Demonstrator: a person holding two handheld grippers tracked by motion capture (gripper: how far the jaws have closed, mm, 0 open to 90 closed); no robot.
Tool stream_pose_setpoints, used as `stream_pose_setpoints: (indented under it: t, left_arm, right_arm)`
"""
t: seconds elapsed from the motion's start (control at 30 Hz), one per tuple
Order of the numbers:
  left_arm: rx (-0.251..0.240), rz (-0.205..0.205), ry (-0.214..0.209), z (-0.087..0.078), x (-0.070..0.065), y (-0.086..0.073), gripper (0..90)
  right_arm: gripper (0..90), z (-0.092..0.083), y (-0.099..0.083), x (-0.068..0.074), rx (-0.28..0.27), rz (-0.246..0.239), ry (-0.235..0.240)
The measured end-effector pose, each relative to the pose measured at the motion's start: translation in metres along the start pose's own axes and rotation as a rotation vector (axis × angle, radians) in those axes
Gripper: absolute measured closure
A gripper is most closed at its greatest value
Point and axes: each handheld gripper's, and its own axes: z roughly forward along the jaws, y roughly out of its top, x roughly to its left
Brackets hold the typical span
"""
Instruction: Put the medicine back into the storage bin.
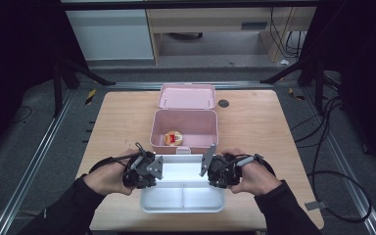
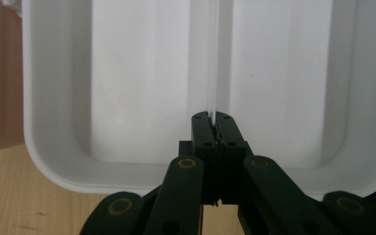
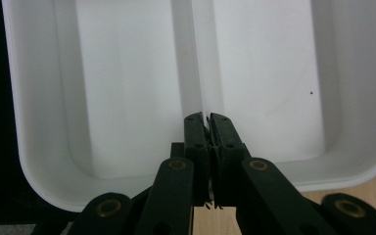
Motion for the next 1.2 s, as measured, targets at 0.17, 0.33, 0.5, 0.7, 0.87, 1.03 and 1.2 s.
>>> stream_pose_setpoints:
  t: [0.17, 0.33, 0.5, 0.7, 0.87, 1.03, 1.2]
  left_arm:
    - [-0.015, -0.001, 0.009, -0.017, 0.014, 0.003, 89.0]
    - [-0.024, 0.007, 0.028, -0.031, 0.033, 0.008, 89.2]
    - [-0.027, 0.011, 0.040, -0.043, 0.058, 0.012, 89.2]
    - [-0.015, 0.012, 0.049, -0.052, 0.086, 0.013, 89.0]
    - [-0.027, 0.015, 0.041, -0.054, 0.114, 0.009, 88.7]
    - [-0.030, 0.007, 0.039, -0.053, 0.133, 0.009, 87.9]
    - [-0.018, 0.006, 0.044, -0.048, 0.153, 0.012, 87.9]
  right_arm:
    - [87.6, -0.015, 0.005, -0.010, -0.010, -0.011, -0.012]
    - [87.4, -0.031, 0.009, -0.027, -0.022, -0.016, -0.040]
    - [87.1, -0.044, 0.010, -0.052, -0.056, -0.015, -0.058]
    - [87.0, -0.048, 0.015, -0.076, -0.079, -0.012, -0.083]
    - [87.4, -0.048, 0.019, -0.098, -0.091, -0.015, -0.095]
    - [88.1, -0.047, 0.022, -0.112, -0.085, -0.015, -0.099]
    - [87.7, -0.043, 0.020, -0.131, -0.090, 0.004, -0.105]
